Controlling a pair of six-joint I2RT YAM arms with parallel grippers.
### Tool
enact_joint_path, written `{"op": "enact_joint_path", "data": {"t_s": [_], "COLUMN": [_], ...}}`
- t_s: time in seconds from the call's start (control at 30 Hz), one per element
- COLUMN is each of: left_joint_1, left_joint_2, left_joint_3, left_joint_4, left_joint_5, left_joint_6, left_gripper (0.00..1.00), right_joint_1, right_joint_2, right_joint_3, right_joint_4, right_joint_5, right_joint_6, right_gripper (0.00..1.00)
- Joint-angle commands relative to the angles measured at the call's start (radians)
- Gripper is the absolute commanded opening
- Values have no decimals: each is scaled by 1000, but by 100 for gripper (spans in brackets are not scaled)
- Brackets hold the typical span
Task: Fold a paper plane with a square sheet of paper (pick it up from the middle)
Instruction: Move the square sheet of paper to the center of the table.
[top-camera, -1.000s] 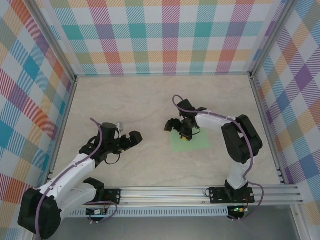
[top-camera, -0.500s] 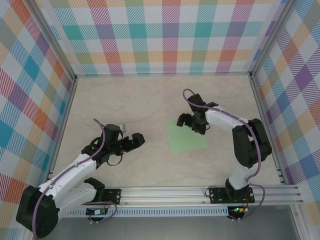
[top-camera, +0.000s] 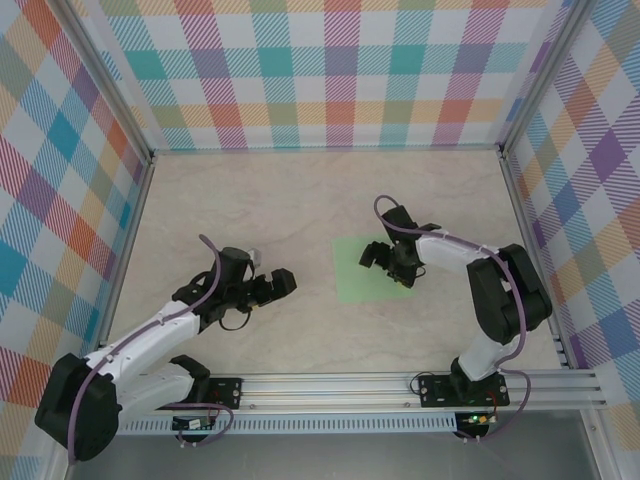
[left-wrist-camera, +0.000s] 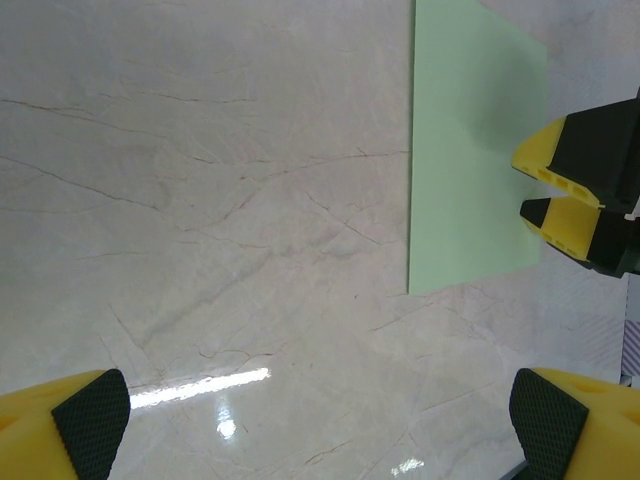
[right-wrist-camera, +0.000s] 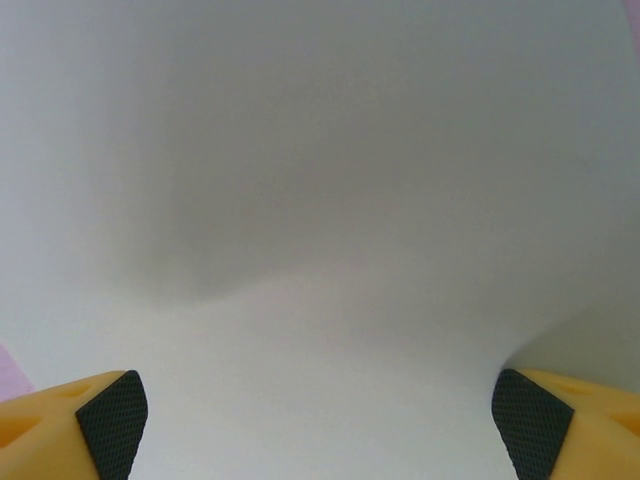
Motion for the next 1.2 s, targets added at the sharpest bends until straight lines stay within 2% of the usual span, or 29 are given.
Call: {"op": "enact_joint_path", "data": {"t_s": [0.0,0.17,0.27,0.4,0.53,0.6,0.8,0.97,1.17], "left_joint_1": [-34,-66,-84,-106,-118,-121,-121,-121,-119], "left_joint_2": [24,69,104,152,205,222,236,237,193], "left_joint_3": [39,70,91,127,161,168,171,179,180], "left_joint_4": [24,37,53,70,84,98,129,118,74], "left_joint_5": [3,-18,-28,-48,-60,-67,-112,-142,-215], "left_joint_6": [-14,-21,-24,-24,-25,-28,-44,-48,-43], "left_gripper": [100,100,100,100,100,100,100,100,100], "right_joint_1": [56,69,78,79,79,80,85,131,135], "right_joint_2": [22,-13,-34,-70,-47,-24,93,208,268], "right_joint_3": [-48,-35,8,67,124,148,284,403,464], "right_joint_4": [-21,-53,-93,-136,-189,-196,-333,-434,-455], "right_joint_5": [-64,-40,-16,36,132,127,108,177,164], "right_joint_6": [101,117,42,-109,-244,-301,-308,-297,-267], "right_gripper": [93,93,94,100,100,100,100,100,100]}}
